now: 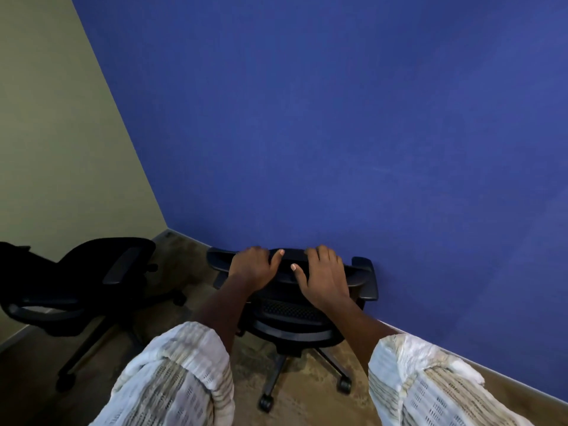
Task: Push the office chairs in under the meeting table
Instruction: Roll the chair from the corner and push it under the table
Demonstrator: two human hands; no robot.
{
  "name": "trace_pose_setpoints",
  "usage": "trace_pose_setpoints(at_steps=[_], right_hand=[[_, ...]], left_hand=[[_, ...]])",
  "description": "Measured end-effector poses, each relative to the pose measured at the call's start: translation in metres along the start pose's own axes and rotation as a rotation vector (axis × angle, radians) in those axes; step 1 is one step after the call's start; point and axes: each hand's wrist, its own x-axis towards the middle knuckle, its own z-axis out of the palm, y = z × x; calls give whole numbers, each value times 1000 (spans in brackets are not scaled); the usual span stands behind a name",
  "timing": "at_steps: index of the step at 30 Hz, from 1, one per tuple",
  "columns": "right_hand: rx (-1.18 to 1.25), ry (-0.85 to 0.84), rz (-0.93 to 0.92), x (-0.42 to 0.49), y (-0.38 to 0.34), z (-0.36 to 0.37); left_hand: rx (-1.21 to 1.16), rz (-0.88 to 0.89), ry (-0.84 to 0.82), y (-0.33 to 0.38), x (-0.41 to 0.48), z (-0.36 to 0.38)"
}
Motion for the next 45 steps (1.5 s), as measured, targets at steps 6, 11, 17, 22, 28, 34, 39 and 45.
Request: trace_pose_setpoints(at_steps=[6,11,17,22,28,34,39,45], right_hand=[[-11,-170,-69,15,-26,17],[2,-291,-68,10,-28,9],[26,-312,-153,-22,-8,-11],[28,-321,-256,-61,3,-33],[45,-364,-343,-112,1,-60],[55,-393,-402,-162,-7,-79],[57,-400,-455,-205,-15,-96],[86,-413,-566,-251,-28,-113]], left_hand=[[128,58,-79,-20,-7,23],[136,30,-99,-14,-18,19],[154,-67,-63,26,-58,13],[146,-182,-33,63,-112,6],[160,-297,-24,97,-178,-7],[166,-348,-17,122,-240,-21],[152,-416,4,147,-298,-35],[206,-542,38,170,-366,-47]])
